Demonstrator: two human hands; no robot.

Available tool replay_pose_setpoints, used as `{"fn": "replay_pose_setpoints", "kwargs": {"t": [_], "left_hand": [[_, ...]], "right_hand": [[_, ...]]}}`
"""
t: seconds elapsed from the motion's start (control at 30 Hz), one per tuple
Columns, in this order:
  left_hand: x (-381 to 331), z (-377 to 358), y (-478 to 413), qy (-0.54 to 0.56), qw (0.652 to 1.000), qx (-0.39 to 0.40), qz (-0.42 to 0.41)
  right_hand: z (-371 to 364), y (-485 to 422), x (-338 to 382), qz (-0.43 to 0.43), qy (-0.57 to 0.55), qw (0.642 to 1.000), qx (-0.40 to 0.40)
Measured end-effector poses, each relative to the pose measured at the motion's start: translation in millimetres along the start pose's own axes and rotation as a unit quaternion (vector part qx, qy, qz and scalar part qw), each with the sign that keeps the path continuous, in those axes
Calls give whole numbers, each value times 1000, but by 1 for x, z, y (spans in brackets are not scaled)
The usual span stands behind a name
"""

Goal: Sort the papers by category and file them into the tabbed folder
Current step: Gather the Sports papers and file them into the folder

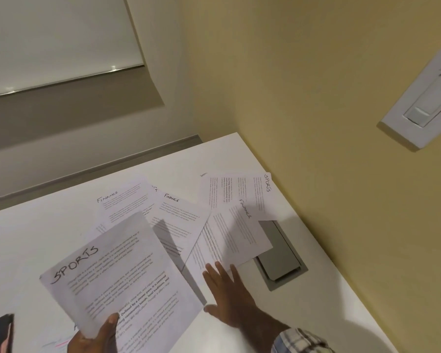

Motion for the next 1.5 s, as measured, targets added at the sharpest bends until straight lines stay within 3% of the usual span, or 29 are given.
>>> {"fn": "replay_pose_setpoints", "kwargs": {"t": [0.1, 0.2, 0.27, 0.33, 0.43, 0.6, 0.8, 0.93, 1.0, 1.1, 1.2, 1.33, 1.5], "left_hand": [[5, 2, 9, -94, 992, 8, 87], [-3, 9, -1, -159, 984, -2, 81], [-4, 6, 5, -175, 982, -1, 75], [-2, 7, 4, -191, 978, -13, 78], [-3, 8, 4, -182, 980, -10, 82], [-4, 16, -2, -157, 984, -16, 86], [-10, 13, -1, -91, 991, -37, 91], [-1, 9, -4, -89, 987, -29, 131], [-3, 5, -4, -66, 987, -55, 133], [-4, 0, -9, -96, 987, -42, 120], [-3, -1, -19, -124, 987, -26, 102], [-12, 1, -19, -135, 986, -16, 98], [-5, 16, -34, -128, 987, -37, 89]], "right_hand": [[-5, 26, 13, 15, -24, 998, -50], [14, 33, 15, 8, -19, 981, -193], [30, 20, 3, -23, -30, 972, -230], [45, -5, -17, -67, -34, 976, -205], [59, -55, -51, -139, -71, 985, -69], [63, -106, -59, -136, -52, 988, 55], [26, -68, -12, -97, -21, 995, 8], [17, -50, 4, -61, -28, 993, -93], [35, -69, -12, -107, -19, 985, -137], [64, -119, -48, -236, -61, 966, -82], [81, -163, -73, -288, -70, 955, -3], [80, -187, -79, -281, -13, 957, 68], [74, -180, -60, -219, 124, 968, 0]]}}
Point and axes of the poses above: each hand's wrist, its own y-axis away from the middle knuckle, its own z-axis out of the back of the hand, x = y × z, the point moved 6 cm from there along -y, towards the middle knuckle, and after that the axes turned 11 degrees about y, right-handed, at the moved point
